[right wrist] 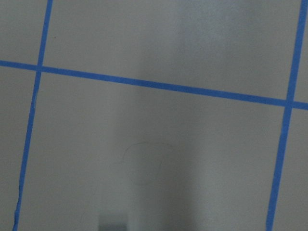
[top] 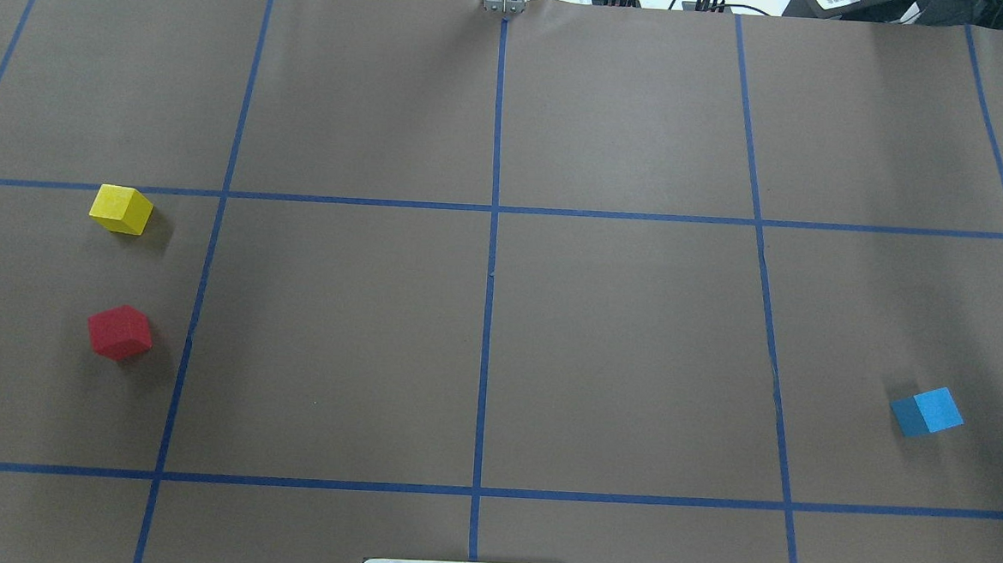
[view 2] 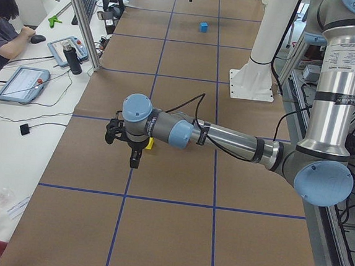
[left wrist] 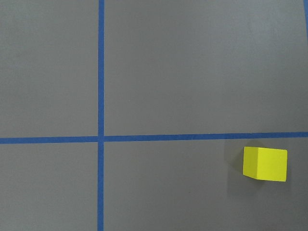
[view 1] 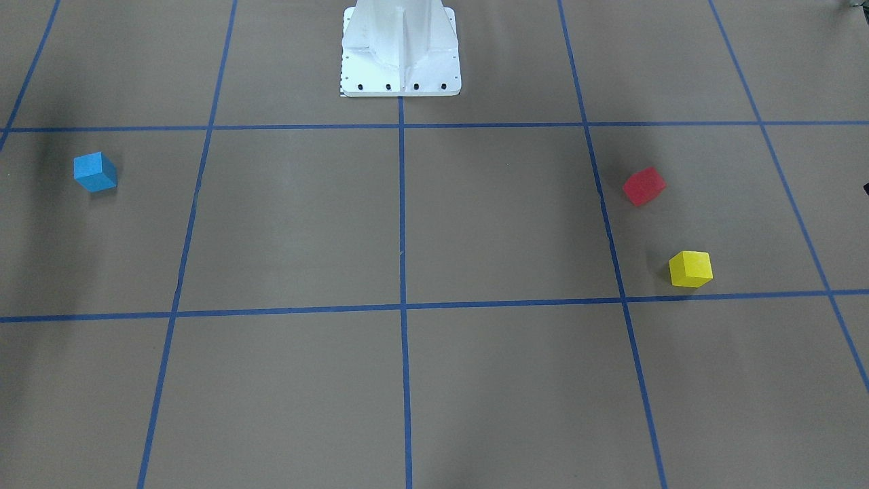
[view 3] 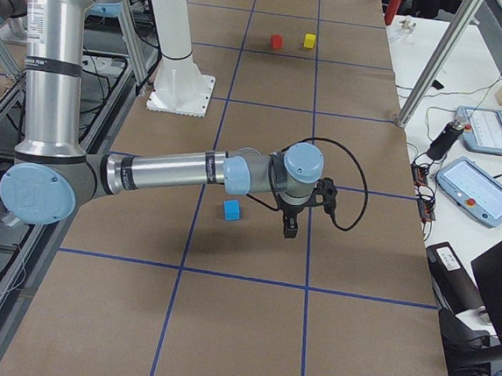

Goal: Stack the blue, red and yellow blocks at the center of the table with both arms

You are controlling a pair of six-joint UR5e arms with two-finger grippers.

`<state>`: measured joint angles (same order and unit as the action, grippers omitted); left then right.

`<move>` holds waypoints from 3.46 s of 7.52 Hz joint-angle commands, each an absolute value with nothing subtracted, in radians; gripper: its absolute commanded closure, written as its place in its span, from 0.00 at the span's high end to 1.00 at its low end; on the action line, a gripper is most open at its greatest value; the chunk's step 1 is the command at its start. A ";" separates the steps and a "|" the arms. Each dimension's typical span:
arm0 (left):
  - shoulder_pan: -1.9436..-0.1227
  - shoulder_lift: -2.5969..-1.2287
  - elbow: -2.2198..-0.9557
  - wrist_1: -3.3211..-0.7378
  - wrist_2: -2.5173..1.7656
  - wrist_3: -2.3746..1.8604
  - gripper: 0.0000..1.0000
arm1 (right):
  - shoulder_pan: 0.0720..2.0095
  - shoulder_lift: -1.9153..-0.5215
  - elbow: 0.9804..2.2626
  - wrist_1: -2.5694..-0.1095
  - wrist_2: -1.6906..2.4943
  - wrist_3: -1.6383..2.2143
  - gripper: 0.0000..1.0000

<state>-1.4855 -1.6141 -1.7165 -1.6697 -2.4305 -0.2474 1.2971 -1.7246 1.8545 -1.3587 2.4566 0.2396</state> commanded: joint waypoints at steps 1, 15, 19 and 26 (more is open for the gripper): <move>-1.483 -1.615 -1.717 -1.671 -2.430 -0.249 1.00 | 1.154 -1.798 1.864 -1.198 2.358 0.429 0.99; -1.482 -1.620 -1.712 -1.671 -2.430 -0.236 1.00 | 0.850 -1.792 1.801 -1.197 2.278 0.502 0.99; -1.482 -1.620 -1.710 -1.671 -2.430 -0.236 1.00 | 0.842 -1.783 1.795 -1.197 2.260 0.502 0.00; -1.477 -1.621 -1.700 -1.703 -2.428 -0.232 1.00 | 0.976 -1.022 1.664 -1.886 2.315 0.453 0.00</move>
